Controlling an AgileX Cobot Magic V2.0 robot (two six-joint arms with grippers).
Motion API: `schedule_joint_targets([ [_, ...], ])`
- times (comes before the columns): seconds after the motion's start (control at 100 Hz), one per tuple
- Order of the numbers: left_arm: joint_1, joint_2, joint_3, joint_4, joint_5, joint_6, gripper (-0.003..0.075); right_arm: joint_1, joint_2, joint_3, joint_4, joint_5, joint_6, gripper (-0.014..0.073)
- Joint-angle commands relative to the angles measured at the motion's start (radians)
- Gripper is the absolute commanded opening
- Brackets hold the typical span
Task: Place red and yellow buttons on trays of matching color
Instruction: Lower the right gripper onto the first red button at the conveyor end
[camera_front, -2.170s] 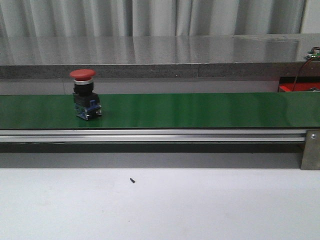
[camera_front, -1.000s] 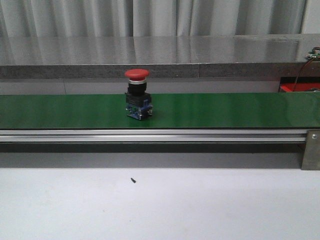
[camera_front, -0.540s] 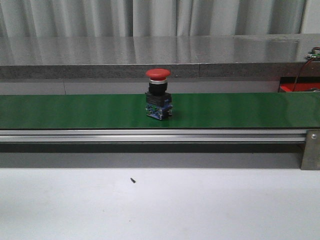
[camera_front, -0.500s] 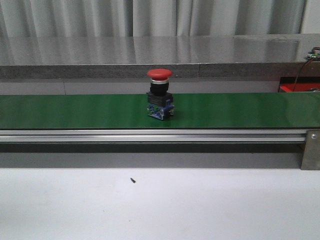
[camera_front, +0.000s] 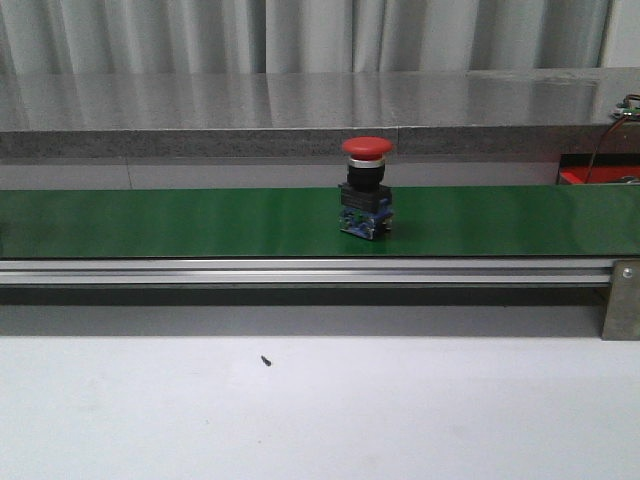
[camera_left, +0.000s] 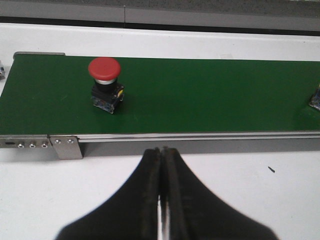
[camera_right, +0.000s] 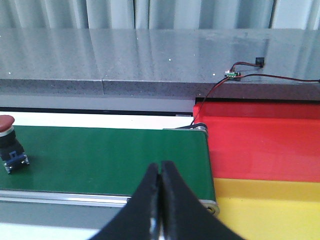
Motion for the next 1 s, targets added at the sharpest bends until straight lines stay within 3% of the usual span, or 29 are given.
schedule_joint_targets([
  [0.0,-0.009,-0.056,0.02,-0.031,-0.077,0.0,-0.002,0.0,0.145,-0.128,0.0,-0.008,-0.003,-0.0057],
  [0.31,-0.009,-0.286,0.149,-0.038,-0.076,0.0,-0.002,0.0,0.502,-0.341,0.0,0.009,-0.003,-0.0057],
  [0.66,-0.009,-0.425,0.171,-0.038,-0.07,0.0,-0.002,0.06,0.784,-0.641,0.0,0.288,-0.033,-0.0034],
  [0.76,-0.009,-0.425,0.171,-0.038,-0.07,0.0,-0.002,0.121,0.875,-0.732,0.0,0.392,-0.073,0.0084],
  [0.93,-0.009,-0.425,0.171,-0.038,-0.07,0.0,-0.002,0.189,1.013,-0.876,0.001,0.51,-0.075,0.05],
  [0.99,-0.009,-0.425,0.171,-0.038,-0.07,0.0,-0.002,0.205,1.052,-0.919,0.002,0.551,-0.075,0.058],
])
